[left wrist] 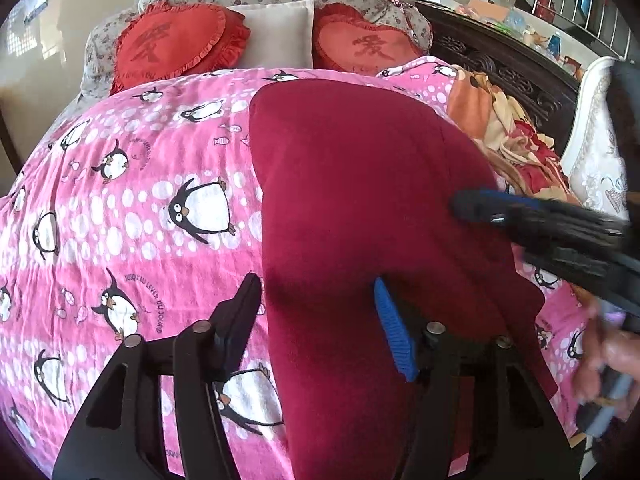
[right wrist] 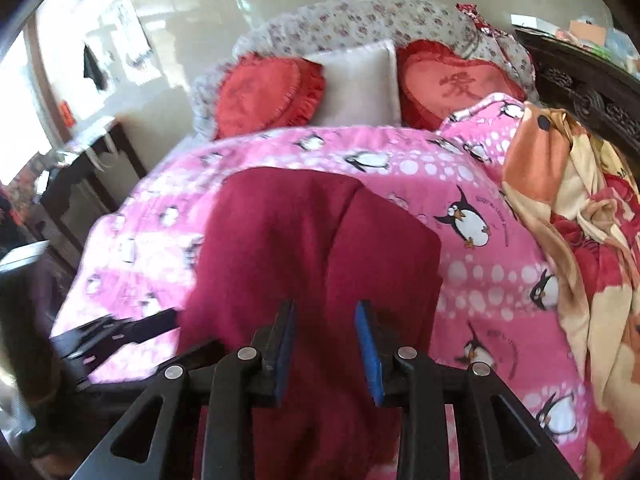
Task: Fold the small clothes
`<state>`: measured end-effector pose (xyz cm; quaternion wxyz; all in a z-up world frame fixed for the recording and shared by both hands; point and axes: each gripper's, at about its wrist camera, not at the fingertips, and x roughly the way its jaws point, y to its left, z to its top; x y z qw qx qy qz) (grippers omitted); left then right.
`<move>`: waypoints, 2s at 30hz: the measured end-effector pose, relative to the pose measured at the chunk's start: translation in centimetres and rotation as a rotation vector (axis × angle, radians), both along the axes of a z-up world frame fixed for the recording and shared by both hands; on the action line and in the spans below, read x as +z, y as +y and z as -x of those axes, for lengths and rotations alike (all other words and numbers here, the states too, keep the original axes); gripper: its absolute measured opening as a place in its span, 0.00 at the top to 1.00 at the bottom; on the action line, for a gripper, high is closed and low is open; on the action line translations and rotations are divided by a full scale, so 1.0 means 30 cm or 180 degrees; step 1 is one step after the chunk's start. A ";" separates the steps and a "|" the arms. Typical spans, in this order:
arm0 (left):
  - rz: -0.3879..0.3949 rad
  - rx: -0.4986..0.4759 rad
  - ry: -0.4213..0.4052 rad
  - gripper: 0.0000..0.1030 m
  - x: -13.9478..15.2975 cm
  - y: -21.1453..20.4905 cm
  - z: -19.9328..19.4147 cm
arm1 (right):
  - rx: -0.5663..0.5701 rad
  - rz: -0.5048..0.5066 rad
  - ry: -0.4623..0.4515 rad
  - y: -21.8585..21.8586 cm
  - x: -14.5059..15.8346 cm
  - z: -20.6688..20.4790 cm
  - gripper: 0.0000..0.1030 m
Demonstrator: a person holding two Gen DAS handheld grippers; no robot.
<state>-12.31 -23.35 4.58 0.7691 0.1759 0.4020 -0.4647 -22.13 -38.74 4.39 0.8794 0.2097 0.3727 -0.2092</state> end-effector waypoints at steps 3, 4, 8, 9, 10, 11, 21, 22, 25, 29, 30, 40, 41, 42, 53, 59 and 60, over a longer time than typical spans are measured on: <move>0.0026 0.0027 0.0098 0.35 -0.013 -0.002 -0.014 | -0.0042 -0.0032 -0.0017 -0.033 -0.042 -0.020 0.72; 0.0044 0.0045 0.0176 0.34 -0.016 0.000 -0.024 | -0.0027 0.0010 -0.0012 -0.032 -0.046 -0.025 0.72; 0.0163 0.0039 0.0611 0.34 -0.005 0.032 -0.066 | 0.0089 -0.0076 -0.0085 -0.031 -0.010 0.014 0.69; 0.0241 0.0035 0.0700 0.34 0.003 0.050 -0.076 | 0.0074 -0.0140 -0.0163 -0.034 0.004 0.048 0.66; 0.0323 0.0026 0.0767 0.33 0.010 0.068 -0.085 | 0.0054 -0.0182 -0.0222 -0.034 0.010 0.074 0.55; 0.0380 0.0010 0.0816 0.29 0.012 0.079 -0.090 | 0.0030 -0.0245 -0.0296 -0.038 0.015 0.114 0.42; 0.0379 -0.0147 0.1237 0.17 -0.105 0.023 -0.072 | -0.0024 -0.1222 -0.0590 -0.099 -0.196 0.172 0.14; 0.0397 -0.0144 0.1264 0.16 -0.109 0.021 -0.071 | -0.0004 -0.1200 -0.0647 -0.096 -0.193 0.173 0.19; 0.0382 -0.0166 0.1281 0.25 -0.092 0.019 -0.069 | 0.0061 -0.1179 -0.0639 -0.069 -0.169 0.167 0.48; 0.0449 -0.0271 0.1264 0.41 0.002 0.094 -0.062 | 0.0218 -0.1114 -0.0722 -0.005 -0.082 0.178 0.60; 0.0460 -0.0288 0.1243 0.41 0.022 0.119 -0.059 | 0.0263 -0.1091 -0.0733 0.019 -0.055 0.178 0.60; -0.0154 0.0033 0.1032 0.41 -0.008 0.495 -0.056 | 0.0691 -0.1427 -0.0423 0.337 -0.108 0.065 0.57; -0.0198 0.0101 0.1010 0.41 -0.029 0.512 -0.061 | 0.0643 -0.1396 -0.0294 0.355 -0.133 0.054 0.57; -0.0139 0.0176 0.0994 0.40 -0.042 0.533 -0.068 | 0.0617 -0.1357 -0.0259 0.362 -0.135 0.055 0.56; 0.0082 0.0593 0.0438 0.37 0.104 0.565 -0.088 | 0.1114 -0.0334 -0.0203 0.582 0.098 0.022 0.65; -0.0138 0.0604 0.0284 0.37 0.032 0.427 -0.081 | 0.1037 -0.0046 0.0225 0.638 -0.039 0.012 0.72; -0.0149 0.0598 0.0285 0.37 0.024 0.415 -0.077 | 0.1016 -0.0060 0.0253 0.640 -0.060 0.016 0.72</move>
